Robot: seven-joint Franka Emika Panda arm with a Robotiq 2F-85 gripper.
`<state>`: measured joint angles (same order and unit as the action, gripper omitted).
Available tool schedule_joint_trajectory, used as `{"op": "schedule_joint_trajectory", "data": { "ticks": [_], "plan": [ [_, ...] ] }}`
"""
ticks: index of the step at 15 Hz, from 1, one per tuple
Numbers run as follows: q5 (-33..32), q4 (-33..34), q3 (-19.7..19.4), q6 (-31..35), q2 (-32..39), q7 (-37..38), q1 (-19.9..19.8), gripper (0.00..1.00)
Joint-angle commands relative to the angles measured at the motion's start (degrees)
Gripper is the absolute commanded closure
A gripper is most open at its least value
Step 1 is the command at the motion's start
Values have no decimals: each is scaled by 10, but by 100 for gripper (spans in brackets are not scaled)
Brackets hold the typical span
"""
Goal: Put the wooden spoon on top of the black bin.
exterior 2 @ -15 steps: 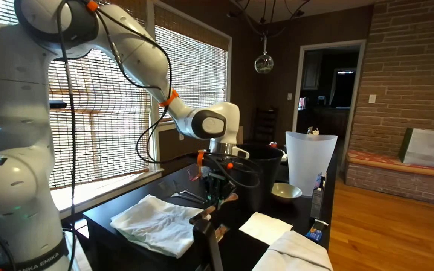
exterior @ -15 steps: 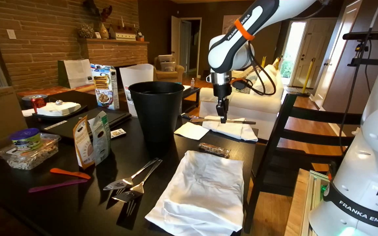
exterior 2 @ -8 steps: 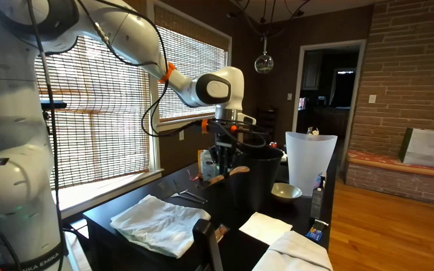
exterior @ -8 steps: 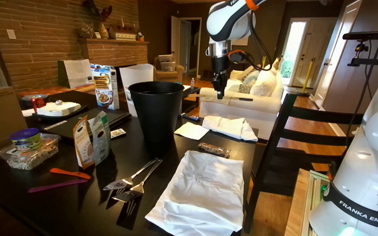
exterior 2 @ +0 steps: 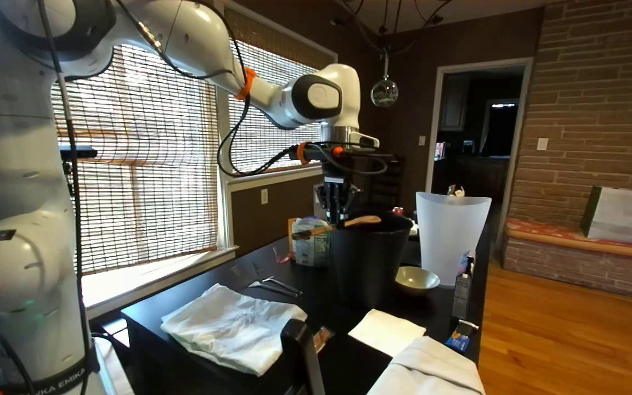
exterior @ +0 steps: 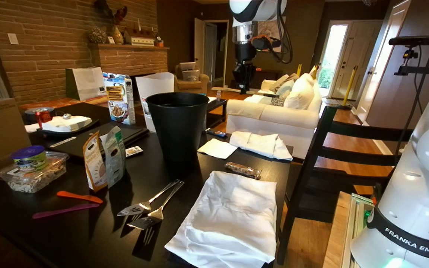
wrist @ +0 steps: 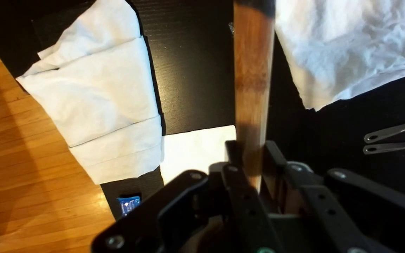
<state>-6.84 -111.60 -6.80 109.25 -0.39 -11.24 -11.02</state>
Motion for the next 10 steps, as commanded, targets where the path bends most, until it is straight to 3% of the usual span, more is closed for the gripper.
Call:
{"op": "schedule_joint_trajectory", "data": {
  "ticks": [1,8,9,10],
  "plan": [
    [0,0,-9,-1,1,0,8,80],
    [0,-1,-10,-1,1,-1,8,80],
    [0,-1,-10,-1,1,-1,8,95],
    [0,3,-9,1,5,10,9,95]
  ]
}}
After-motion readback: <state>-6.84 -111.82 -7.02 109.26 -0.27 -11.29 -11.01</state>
